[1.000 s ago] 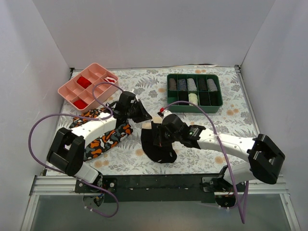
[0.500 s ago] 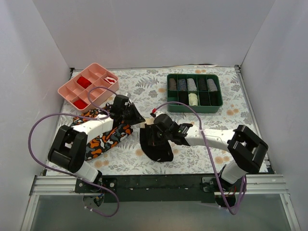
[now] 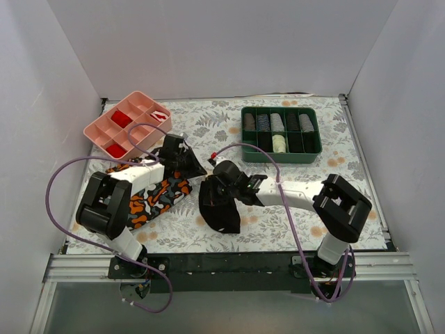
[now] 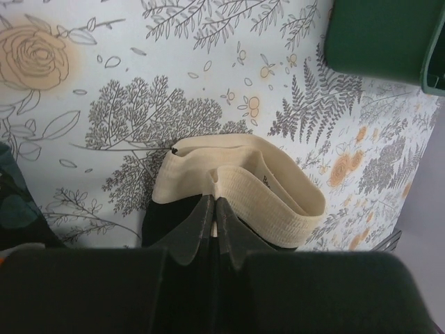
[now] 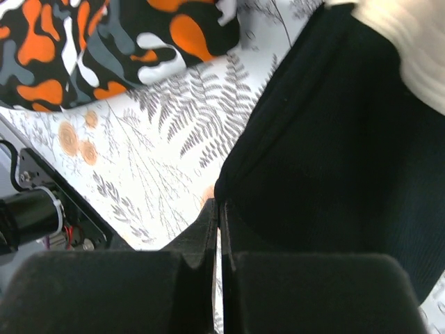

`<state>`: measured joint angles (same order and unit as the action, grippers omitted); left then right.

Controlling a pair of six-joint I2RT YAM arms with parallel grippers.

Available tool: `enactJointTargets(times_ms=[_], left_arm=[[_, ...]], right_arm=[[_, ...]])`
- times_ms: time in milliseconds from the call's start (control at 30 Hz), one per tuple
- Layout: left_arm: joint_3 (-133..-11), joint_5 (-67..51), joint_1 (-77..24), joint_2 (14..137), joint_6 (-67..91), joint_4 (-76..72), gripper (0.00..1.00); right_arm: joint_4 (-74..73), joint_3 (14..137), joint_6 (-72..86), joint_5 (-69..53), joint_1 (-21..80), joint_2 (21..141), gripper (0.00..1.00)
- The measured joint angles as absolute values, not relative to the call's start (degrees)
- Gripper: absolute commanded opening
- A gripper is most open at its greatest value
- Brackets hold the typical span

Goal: Roll the underwear
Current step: Fold the underwear at the center of the board.

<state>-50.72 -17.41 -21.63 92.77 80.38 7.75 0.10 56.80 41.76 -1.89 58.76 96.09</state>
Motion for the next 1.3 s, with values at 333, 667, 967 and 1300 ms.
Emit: enactJointTargets(times_ms=[333,667,967,1300], left_arm=[[-52.6,-17.6,-20.6,95.4,78.6,9.4,0.0],[-54.2,-17.6,-19.6,97.6,77.3,10.3,0.08],[-55.0,-17.0,-19.4,99.2,75.8,11.6,0.32],[-60.3,-16.8,-19.2,97.5,75.2,14.6,0.66]], right_arm=[[1.2,60.6,41.9,-1.6,59.0,101.0,0.01],[4.9,61.0,44.3,-1.0,59.0,104.6,0.03],[6.3,61.7,45.0,-1.3,58.8,107.4,0.34],[9.2,55.6,38.7,1.0,58.0,87.5,0.64]])
